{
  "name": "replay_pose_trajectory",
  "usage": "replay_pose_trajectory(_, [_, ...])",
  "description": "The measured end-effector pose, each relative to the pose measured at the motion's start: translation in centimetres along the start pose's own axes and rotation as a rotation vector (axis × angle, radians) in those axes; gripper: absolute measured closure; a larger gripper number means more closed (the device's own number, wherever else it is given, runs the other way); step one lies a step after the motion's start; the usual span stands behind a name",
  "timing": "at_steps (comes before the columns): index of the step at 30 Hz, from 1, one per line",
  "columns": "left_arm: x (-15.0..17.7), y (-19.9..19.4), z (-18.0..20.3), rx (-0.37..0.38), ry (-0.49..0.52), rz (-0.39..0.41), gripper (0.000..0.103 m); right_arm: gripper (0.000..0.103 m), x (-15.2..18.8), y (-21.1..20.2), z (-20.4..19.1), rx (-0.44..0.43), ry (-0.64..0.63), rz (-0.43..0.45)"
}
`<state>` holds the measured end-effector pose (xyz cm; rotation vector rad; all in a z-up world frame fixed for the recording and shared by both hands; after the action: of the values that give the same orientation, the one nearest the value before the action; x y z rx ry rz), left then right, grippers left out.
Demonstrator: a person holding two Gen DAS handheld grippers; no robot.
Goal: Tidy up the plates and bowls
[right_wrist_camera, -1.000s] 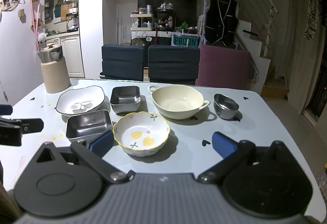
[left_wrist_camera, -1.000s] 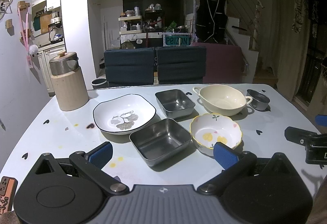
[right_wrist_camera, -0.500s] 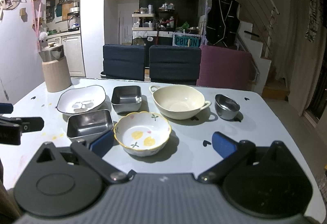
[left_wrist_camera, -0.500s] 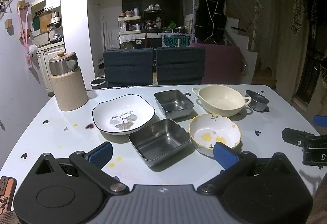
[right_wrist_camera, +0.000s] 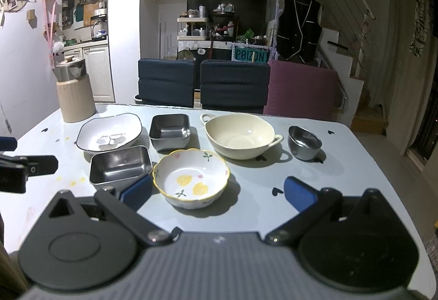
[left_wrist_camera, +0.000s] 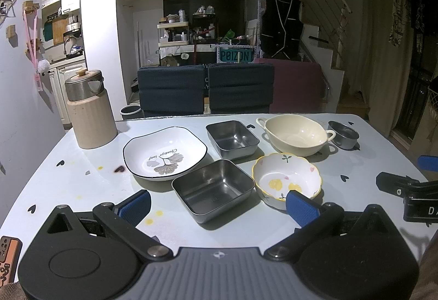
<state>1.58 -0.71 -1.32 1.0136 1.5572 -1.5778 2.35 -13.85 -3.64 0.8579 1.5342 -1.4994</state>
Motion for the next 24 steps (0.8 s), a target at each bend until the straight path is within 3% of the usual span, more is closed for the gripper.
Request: replay_pose_trajectory(24, [-0.6, -0.6, -1.7, -0.031, -0.046, 0.028, 0.0, 0.0, -0.5, 0.2, 0.0, -0.035, 0.017, 0.02])
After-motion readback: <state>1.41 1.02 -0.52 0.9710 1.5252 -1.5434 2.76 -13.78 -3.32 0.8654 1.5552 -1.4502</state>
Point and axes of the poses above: each gripper's, at about its wrist camera, not at the fingertips, and y roughly the way its jaws point, z to its right, x to its underside, the point moved 2 cm from there along y, roughly the way its jaws point, and after that the axes turned 6 degrees about z, right-handed, at the moved point
